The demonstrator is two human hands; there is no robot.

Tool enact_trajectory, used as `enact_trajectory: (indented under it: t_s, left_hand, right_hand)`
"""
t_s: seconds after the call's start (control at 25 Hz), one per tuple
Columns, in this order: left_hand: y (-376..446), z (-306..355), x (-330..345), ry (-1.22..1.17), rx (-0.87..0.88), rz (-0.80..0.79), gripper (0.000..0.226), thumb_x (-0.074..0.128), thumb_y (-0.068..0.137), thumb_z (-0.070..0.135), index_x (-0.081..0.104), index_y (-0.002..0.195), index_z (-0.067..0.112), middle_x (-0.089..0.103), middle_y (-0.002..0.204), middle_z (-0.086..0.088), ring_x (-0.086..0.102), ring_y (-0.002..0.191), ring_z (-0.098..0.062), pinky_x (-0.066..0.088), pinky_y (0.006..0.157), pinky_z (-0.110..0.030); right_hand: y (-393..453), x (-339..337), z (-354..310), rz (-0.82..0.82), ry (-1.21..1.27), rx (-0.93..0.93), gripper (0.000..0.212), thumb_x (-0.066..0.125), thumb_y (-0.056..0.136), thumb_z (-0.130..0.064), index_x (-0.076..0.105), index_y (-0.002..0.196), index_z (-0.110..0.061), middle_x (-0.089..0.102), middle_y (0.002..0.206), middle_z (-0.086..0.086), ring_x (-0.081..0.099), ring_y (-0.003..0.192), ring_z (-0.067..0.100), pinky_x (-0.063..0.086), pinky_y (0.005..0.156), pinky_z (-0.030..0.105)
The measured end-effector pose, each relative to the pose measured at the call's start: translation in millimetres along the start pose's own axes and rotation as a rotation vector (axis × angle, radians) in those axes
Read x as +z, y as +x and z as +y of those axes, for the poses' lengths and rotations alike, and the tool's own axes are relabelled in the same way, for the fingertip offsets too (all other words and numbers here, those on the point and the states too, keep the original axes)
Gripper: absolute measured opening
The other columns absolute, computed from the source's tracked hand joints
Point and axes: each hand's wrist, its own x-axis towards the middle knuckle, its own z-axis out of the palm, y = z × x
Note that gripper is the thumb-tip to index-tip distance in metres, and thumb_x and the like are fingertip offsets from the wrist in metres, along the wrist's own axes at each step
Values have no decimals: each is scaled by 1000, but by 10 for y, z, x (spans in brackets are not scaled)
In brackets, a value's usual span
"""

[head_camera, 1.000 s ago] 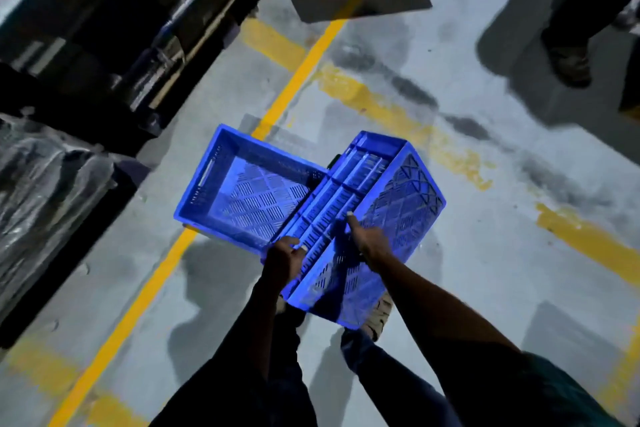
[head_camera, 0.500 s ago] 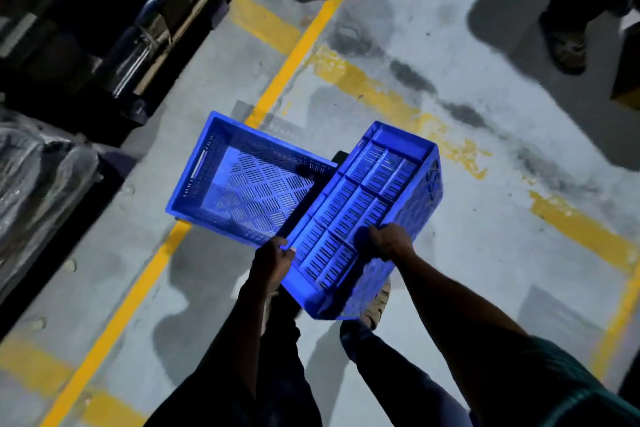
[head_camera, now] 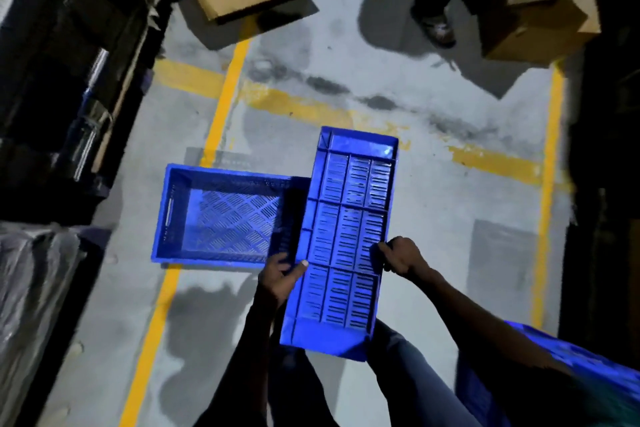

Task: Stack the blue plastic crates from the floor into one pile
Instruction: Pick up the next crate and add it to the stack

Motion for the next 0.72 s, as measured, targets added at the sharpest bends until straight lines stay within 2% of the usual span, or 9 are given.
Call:
enact_trajectory:
  t_s: [0.08, 0.12, 0.16, 0.24, 0.32, 0.4, 0.48, 0.6, 0.72]
  left_hand:
    - [-255, 162, 8, -11, 43, -72, 22, 78, 82, 24, 66, 99, 18, 72, 91, 5, 68, 85, -11, 54, 76, -26]
    - [-344, 205, 13, -19, 64, -86, 24, 80, 80, 25, 69, 101, 18, 75, 96, 3, 70, 92, -16, 55, 84, -33]
    - [-454, 272, 8, -26, 94, -73, 35, 83, 76, 31, 70, 105, 16, 75, 102, -2, 70, 99, -21, 56, 87, -38]
    - [-713, 482, -36, -18, 132, 23, 56, 85, 65, 53, 71, 101, 13, 75, 98, -6, 71, 95, -25, 57, 77, -39]
    - [-944, 716, -67, 158, 200, 149, 54, 79, 64, 64, 70, 90, 17, 73, 83, -5, 70, 81, -25, 47, 62, -32]
    - [-1165, 951, -104, 325, 254, 236, 53, 75, 66, 65, 70, 88, 17, 72, 80, -6, 68, 80, -29, 39, 63, -29]
    - [-1369, 1126, -99, 418, 323, 231, 59, 72, 64, 70, 70, 95, 20, 74, 87, -7, 69, 89, -31, 44, 67, -32]
    - [-1685, 1183, -40, 599, 438, 215, 66, 70, 61, 73, 70, 110, 29, 74, 100, -11, 67, 101, -33, 49, 83, -37]
    - [-2102, 1238, 58, 768, 589, 219, 61, 74, 62, 69, 71, 110, 32, 74, 102, -13, 68, 101, -33, 49, 81, -36]
  right_hand:
    - [-230, 18, 5, -4, -1, -77, 95, 13, 89, -75, 70, 56, -6, 67, 58, 12, 64, 57, 26, 53, 72, 40]
    - [-339, 17, -26, -10, 17, -100, 96, 9, 88, -77, 70, 55, -9, 67, 57, 10, 63, 56, 24, 53, 72, 41]
    - [-500, -34, -82, -5, 67, -103, 94, 11, 89, -75, 70, 54, -11, 67, 57, 8, 63, 56, 22, 53, 73, 40]
    - [-871, -147, -256, 37, 120, -42, 88, 16, 88, -70, 71, 56, -9, 69, 58, 10, 67, 60, 25, 53, 75, 40]
    - [-1223, -186, -378, 89, 223, 28, 85, 20, 88, -65, 72, 62, -3, 71, 63, 16, 70, 68, 30, 53, 79, 40]
    - [-1555, -102, -401, 110, 344, 128, 71, 33, 98, -50, 75, 66, -2, 73, 66, 17, 72, 71, 28, 53, 84, 39]
    - [-1895, 7, -448, 145, 540, 247, 59, 39, 100, -37, 75, 66, -4, 74, 67, 13, 73, 72, 26, 54, 85, 37]
    - [-2378, 264, -576, 204, 757, 392, 51, 43, 95, -33, 70, 62, -4, 74, 68, 13, 72, 72, 29, 53, 74, 34]
    - [-2792, 481, -700, 182, 986, 469, 36, 48, 97, -30, 67, 75, -8, 74, 84, 17, 68, 66, 28, 47, 58, 30]
